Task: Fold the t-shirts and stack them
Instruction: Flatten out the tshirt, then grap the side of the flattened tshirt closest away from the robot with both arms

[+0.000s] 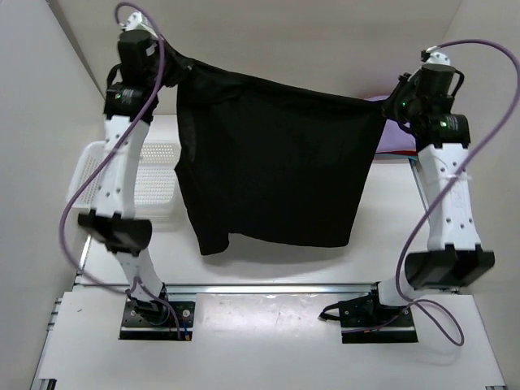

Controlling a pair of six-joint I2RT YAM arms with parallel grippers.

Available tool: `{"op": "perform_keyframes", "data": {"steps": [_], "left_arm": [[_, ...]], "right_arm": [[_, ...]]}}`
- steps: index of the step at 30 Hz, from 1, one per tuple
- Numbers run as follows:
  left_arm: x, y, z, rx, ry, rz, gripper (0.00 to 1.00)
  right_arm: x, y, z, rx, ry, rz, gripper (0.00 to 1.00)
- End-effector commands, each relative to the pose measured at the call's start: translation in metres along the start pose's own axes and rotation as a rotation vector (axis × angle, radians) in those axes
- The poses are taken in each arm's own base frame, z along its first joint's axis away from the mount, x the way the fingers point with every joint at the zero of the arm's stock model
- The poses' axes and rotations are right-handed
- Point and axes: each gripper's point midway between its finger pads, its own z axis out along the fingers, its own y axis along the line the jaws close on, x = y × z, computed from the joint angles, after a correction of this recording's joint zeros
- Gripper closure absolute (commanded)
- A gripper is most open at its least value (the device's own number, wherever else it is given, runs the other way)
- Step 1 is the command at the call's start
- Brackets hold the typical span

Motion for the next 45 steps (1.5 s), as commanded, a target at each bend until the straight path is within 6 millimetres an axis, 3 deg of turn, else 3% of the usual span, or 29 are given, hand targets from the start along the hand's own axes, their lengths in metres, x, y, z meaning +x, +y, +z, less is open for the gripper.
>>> {"op": "perform_keyframes", "data": {"steps": [1, 5, 6, 7, 8, 10, 11, 13, 14, 16, 17, 19, 22, 23, 24, 25, 27, 28, 31, 32, 34, 37, 41, 45], "left_arm": [[-0.018, -0.001, 0.019, 0.041, -0.023, -0.052, 1.00], [-0.029, -0.001, 0.041, 0.124, -0.032, -0.133, 1.00], [-0.038, -0.004, 0.040, 0.145, -0.053, -0.134, 1.00], [-0.039, -0.008, 0.040, 0.157, -0.058, -0.150, 1.00], [-0.043, -0.015, 0.036, 0.186, -0.062, -0.154, 1.00], [-0.050, -0.012, 0.030, 0.193, -0.061, -0.191, 1.00], [-0.041, -0.010, 0.031, 0.191, -0.030, -0.197, 1.00], [-0.042, -0.018, 0.014, 0.196, -0.026, -0.179, 1.00], [-0.032, -0.013, 0.011, 0.172, 0.001, -0.170, 1.00], [0.000, 0.002, 0.010, 0.119, 0.079, -0.161, 1.00], [0.004, -0.002, 0.001, 0.124, 0.087, -0.148, 1.00], [0.034, 0.002, -0.008, 0.111, 0.148, -0.141, 1.00], [0.110, 0.042, -0.025, 0.013, 0.293, -0.195, 1.00], [0.112, 0.037, -0.042, 0.034, 0.287, -0.209, 1.00], [0.171, 0.075, -0.060, -0.044, 0.398, -0.281, 1.00], [0.176, 0.078, -0.075, -0.047, 0.400, -0.306, 1.00], [0.241, 0.115, -0.099, -0.123, 0.548, -0.371, 1.00], [0.249, 0.118, -0.108, -0.123, 0.564, -0.392, 1.00], [0.331, 0.162, -0.146, -0.222, 0.725, -0.501, 1.00], [0.335, 0.163, -0.148, -0.220, 0.720, -0.511, 1.00], [0.366, 0.179, -0.165, -0.271, 0.787, -0.543, 1.00], [0.385, 0.193, -0.182, -0.334, 0.846, -0.503, 1.00], [0.397, 0.205, -0.195, -0.385, 0.899, -0.483, 1.00], [0.393, 0.206, -0.185, -0.393, 0.891, -0.478, 1.00]], "right_arm": [[-0.042, 0.007, 0.010, -0.005, -0.118, -0.026, 0.99], [-0.083, 0.019, 0.017, -0.038, -0.192, -0.031, 1.00], [-0.096, 0.020, 0.017, -0.033, -0.219, -0.035, 1.00], [-0.098, 0.020, 0.023, -0.034, -0.210, -0.040, 1.00], [-0.115, 0.021, 0.011, -0.038, -0.253, -0.038, 1.00], [-0.119, 0.019, 0.007, -0.056, -0.251, -0.031, 1.00], [-0.116, 0.016, 0.008, -0.059, -0.244, -0.021, 1.00], [-0.108, 0.007, 0.003, -0.042, -0.224, -0.012, 1.00], [-0.090, 0.000, 0.013, -0.036, -0.167, 0.000, 1.00], [-0.071, -0.004, 0.011, -0.038, -0.115, 0.010, 1.00], [-0.056, -0.008, 0.017, -0.031, -0.076, 0.013, 1.00], [-0.028, -0.013, 0.018, -0.023, -0.011, 0.013, 1.00], [0.050, -0.032, 0.028, 0.002, 0.165, 0.036, 1.00], [0.065, -0.035, 0.027, 0.008, 0.196, 0.040, 1.00], [0.121, -0.045, 0.018, 0.032, 0.311, 0.065, 1.00], [0.135, -0.046, 0.010, 0.035, 0.337, 0.076, 1.00], [0.192, -0.060, -0.005, 0.065, 0.474, 0.104, 1.00], [0.206, -0.061, -0.014, 0.071, 0.503, 0.107, 1.00], [0.289, -0.081, -0.041, 0.136, 0.707, 0.155, 1.00], [0.306, -0.085, -0.045, 0.146, 0.751, 0.172, 1.00], [0.343, -0.091, -0.064, 0.170, 0.865, 0.208, 1.00], [0.374, -0.097, -0.084, 0.201, 0.977, 0.208, 1.00], [0.395, -0.104, -0.101, 0.230, 1.066, 0.206, 1.00], [0.402, -0.109, -0.104, 0.248, 1.090, 0.218, 0.99]]}}
